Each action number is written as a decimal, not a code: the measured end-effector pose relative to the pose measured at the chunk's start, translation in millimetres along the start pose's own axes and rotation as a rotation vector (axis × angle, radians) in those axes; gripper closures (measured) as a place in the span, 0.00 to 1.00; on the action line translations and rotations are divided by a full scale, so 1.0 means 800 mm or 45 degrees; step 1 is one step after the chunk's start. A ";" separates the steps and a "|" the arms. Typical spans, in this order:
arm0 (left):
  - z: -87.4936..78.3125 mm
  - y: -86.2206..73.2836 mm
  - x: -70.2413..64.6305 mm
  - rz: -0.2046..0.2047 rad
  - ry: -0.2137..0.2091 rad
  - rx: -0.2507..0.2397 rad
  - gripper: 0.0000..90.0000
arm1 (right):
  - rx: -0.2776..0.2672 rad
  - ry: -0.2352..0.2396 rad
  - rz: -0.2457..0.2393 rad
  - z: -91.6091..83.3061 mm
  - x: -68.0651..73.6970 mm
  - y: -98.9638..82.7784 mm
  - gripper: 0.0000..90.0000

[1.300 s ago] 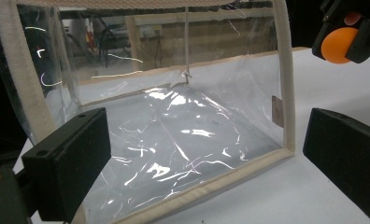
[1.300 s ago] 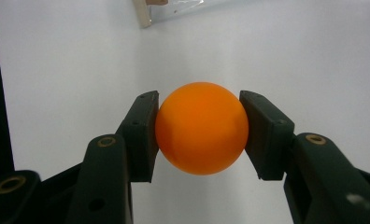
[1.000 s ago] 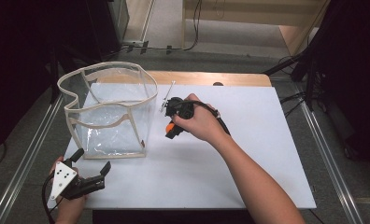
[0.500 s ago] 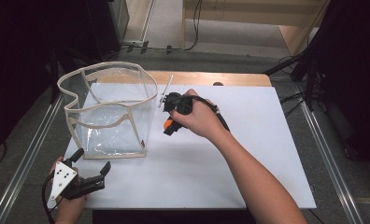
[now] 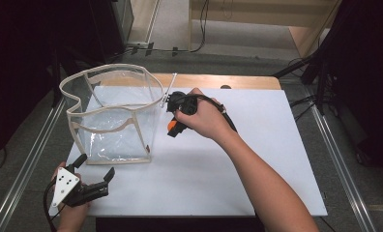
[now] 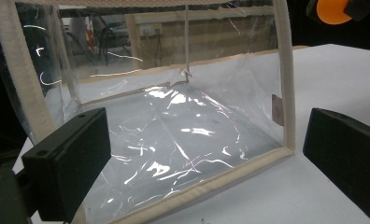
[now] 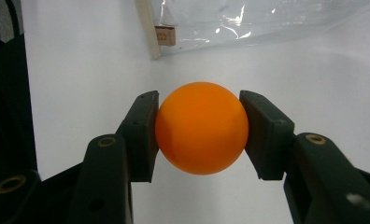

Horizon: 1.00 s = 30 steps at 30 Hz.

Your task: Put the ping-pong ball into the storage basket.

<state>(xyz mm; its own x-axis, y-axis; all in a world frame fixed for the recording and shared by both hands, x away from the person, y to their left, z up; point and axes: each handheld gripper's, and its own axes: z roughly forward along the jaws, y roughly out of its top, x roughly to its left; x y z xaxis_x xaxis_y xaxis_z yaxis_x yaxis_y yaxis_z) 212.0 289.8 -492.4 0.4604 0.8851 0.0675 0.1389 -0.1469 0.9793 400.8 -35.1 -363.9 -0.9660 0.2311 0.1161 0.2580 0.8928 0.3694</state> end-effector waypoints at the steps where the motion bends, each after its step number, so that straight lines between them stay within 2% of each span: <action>1: 0.000 0.000 0.000 0.000 0.000 0.000 0.02 | -0.002 -0.002 -0.007 -0.001 0.000 0.001 0.53; 30: 0.000 0.000 0.001 -0.002 -0.001 0.002 0.02 | -0.008 -0.018 -0.033 -0.035 0.000 0.027 0.53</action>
<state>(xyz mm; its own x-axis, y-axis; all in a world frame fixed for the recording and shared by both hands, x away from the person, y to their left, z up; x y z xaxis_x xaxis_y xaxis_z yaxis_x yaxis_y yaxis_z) 212.2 290.2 -492.3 0.4607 0.8851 0.0657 0.1410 -0.1461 0.9792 406.9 -26.4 -329.9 -0.9725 0.2134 0.0934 0.2329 0.8961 0.3778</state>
